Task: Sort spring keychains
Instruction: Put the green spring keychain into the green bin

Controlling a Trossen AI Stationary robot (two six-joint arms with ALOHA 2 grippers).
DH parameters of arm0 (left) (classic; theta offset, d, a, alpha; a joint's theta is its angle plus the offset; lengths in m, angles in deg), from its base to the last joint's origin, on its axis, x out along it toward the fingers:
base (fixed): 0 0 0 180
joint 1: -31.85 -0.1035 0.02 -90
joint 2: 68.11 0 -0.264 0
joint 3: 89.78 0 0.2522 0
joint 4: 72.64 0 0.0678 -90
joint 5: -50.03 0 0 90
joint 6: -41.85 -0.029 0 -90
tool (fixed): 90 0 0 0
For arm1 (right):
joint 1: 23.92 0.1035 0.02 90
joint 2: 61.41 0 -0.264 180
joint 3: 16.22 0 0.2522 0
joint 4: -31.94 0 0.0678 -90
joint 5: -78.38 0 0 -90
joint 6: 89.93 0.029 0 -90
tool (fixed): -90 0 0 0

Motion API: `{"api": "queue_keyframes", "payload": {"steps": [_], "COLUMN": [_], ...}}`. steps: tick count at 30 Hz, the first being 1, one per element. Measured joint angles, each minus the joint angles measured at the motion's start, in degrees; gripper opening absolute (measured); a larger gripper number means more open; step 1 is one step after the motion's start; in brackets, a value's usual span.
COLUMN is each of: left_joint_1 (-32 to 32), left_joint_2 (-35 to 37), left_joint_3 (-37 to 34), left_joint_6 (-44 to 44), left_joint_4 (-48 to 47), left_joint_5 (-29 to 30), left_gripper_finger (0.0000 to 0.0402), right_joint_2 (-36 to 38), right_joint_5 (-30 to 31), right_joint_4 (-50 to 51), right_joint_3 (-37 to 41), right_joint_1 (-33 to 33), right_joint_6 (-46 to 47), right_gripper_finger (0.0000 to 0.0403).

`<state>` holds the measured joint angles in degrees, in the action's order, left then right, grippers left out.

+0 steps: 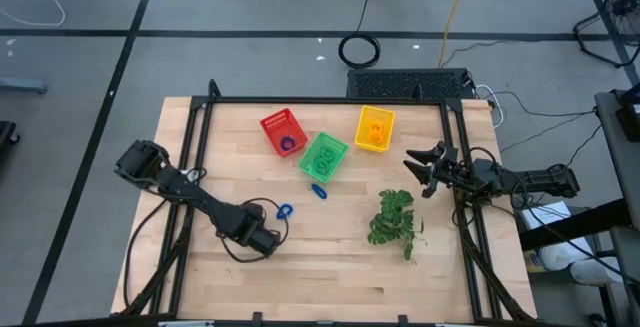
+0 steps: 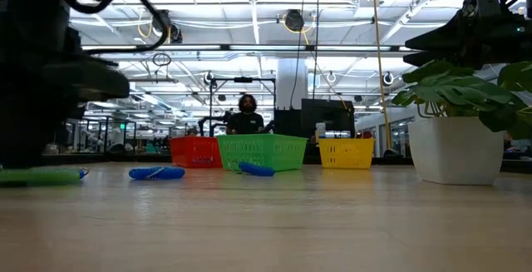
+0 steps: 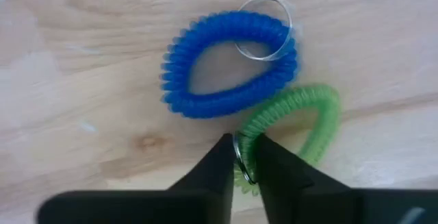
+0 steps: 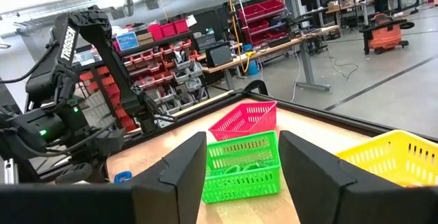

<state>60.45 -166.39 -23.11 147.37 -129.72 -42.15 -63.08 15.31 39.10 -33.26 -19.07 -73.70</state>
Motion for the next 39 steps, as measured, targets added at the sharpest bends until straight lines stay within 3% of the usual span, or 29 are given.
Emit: {"api": "queue_keyframes", "payload": {"steps": [4,18,21,29,39], "left_joint_1": [0.32,0.31,0.44,-0.52,-4.81], "left_joint_2": [-0.02,-0.24,-0.57,-0.24,-0.24], "left_joint_3": [-0.12,1.26,3.57,10.65,22.17], "left_joint_6": [-1.39,-4.42,-6.34,-16.66,-35.28], "left_joint_4": [1.14,0.07,-1.45,-6.79,-20.27], "left_joint_5": [0.30,-1.43,-4.74,-4.83,-3.82], "left_gripper_finger": [0.0014,0.0010,0.0010,0.0010,0.0010], "right_joint_2": [-0.02,-0.02,-0.02,-0.02,-0.02], "right_joint_5": [0.01,-0.02,0.01,0.01,0.01], "right_joint_4": [-0.01,-0.01,0.01,-0.01,-0.02], "right_joint_3": [-0.01,0.01,0.01,0.01,-0.01], "right_joint_1": [0.00,-0.01,0.01,-0.01,0.00], "right_joint_6": [0.00,0.00,0.00,0.00,0.00], "right_gripper_finger": [0.0171,0.0171,0.0171,0.0171,0.0171]}}
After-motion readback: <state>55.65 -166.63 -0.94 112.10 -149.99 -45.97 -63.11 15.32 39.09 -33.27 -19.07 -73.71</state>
